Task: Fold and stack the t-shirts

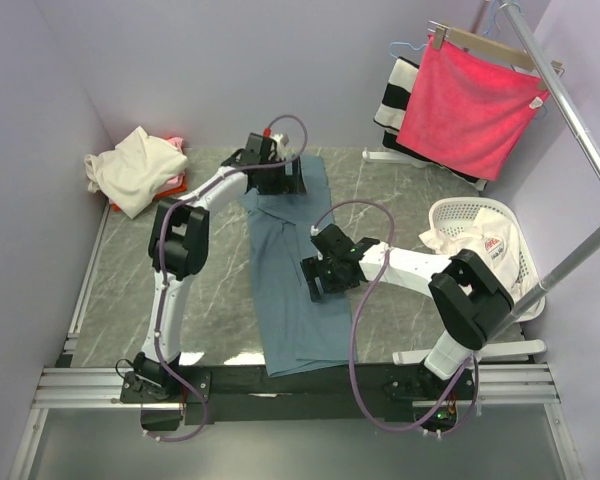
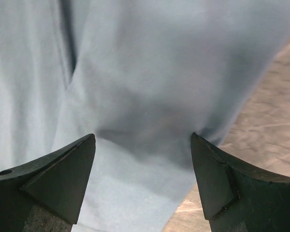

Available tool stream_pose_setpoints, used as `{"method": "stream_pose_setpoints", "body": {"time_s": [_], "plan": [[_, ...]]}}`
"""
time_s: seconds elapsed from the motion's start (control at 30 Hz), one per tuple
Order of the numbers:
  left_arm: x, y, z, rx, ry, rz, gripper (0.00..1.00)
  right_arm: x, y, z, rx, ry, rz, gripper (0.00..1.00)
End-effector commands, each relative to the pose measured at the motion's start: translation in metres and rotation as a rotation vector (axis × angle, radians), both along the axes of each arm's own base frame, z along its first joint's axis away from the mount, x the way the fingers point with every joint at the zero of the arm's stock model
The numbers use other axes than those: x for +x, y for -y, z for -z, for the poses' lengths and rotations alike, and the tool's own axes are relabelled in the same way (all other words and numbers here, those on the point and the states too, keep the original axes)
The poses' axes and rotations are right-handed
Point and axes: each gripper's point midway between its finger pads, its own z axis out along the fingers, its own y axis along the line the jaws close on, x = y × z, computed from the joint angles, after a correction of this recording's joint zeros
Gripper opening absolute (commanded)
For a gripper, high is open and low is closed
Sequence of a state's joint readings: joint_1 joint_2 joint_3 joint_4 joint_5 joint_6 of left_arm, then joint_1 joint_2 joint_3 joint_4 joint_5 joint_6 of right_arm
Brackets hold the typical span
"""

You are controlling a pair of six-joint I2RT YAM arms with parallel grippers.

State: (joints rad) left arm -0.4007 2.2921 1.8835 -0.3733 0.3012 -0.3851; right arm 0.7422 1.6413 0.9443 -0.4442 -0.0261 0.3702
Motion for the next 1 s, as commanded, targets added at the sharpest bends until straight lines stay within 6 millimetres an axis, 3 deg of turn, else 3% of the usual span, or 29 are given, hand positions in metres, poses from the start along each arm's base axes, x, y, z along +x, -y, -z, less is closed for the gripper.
{"method": "stream_pose_setpoints", "body": {"time_s": [0.0, 0.03, 0.07, 0.1, 0.23, 0.37, 0.53, 0.63, 0.67, 0.7, 0.73, 0.77, 0.83, 0.87, 0.9, 0.97], "plan": [[0.037, -0.033, -0.028, 0.006, 0.081, -0.064, 0.99, -0.022, -0.019, -0.003, 0.04, -0.061, -0.119, 0.86], [0.032, -0.039, -0.023, -0.003, 0.068, -0.075, 0.99, -0.026, -0.018, 0.0, 0.032, -0.066, -0.128, 0.86], [0.035, -0.044, -0.029, -0.012, 0.093, -0.086, 0.99, -0.027, -0.02, 0.001, 0.037, -0.063, -0.134, 0.86], [0.041, -0.051, -0.054, -0.032, 0.16, -0.107, 0.99, -0.028, -0.021, 0.001, 0.039, -0.064, -0.131, 0.86], [0.045, -0.075, -0.056, 0.011, 0.159, -0.158, 0.99, -0.028, -0.025, 0.004, 0.044, -0.075, -0.131, 0.86], [0.051, -0.099, -0.034, 0.053, 0.124, -0.196, 1.0, -0.025, -0.029, 0.005, 0.048, -0.074, -0.14, 0.86], [0.062, -0.111, -0.021, 0.031, 0.121, -0.199, 1.0, -0.034, -0.033, 0.012, 0.065, -0.12, -0.156, 0.86], [0.074, -0.114, -0.003, 0.058, 0.103, -0.177, 0.99, -0.048, -0.029, 0.018, 0.06, -0.155, -0.171, 0.86], [0.076, -0.116, 0.02, 0.075, 0.065, -0.169, 1.0, -0.052, -0.029, 0.019, 0.064, -0.166, -0.173, 0.86], [0.088, -0.115, 0.01, 0.074, 0.099, -0.159, 0.99, -0.06, -0.026, 0.022, 0.06, -0.183, -0.181, 0.86], [0.091, -0.114, 0.015, 0.074, 0.094, -0.146, 0.99, -0.066, -0.025, 0.023, 0.065, -0.201, -0.186, 0.86], [0.091, -0.118, 0.037, 0.084, 0.052, -0.142, 0.99, -0.07, -0.024, 0.024, 0.064, -0.211, -0.191, 0.86], [0.106, -0.12, 0.032, 0.077, 0.084, -0.139, 0.99, -0.083, -0.019, 0.029, 0.053, -0.24, -0.206, 0.86], [0.105, -0.125, 0.052, 0.08, 0.042, -0.137, 0.99, -0.087, -0.018, 0.03, 0.048, -0.249, -0.209, 0.86], [0.116, -0.125, 0.038, 0.046, 0.065, -0.137, 0.99, -0.092, -0.015, 0.033, 0.038, -0.261, -0.214, 0.86], [0.12, -0.13, 0.045, 0.002, 0.043, -0.135, 0.99, -0.098, -0.014, 0.034, 0.04, -0.282, -0.216, 0.86]]}}
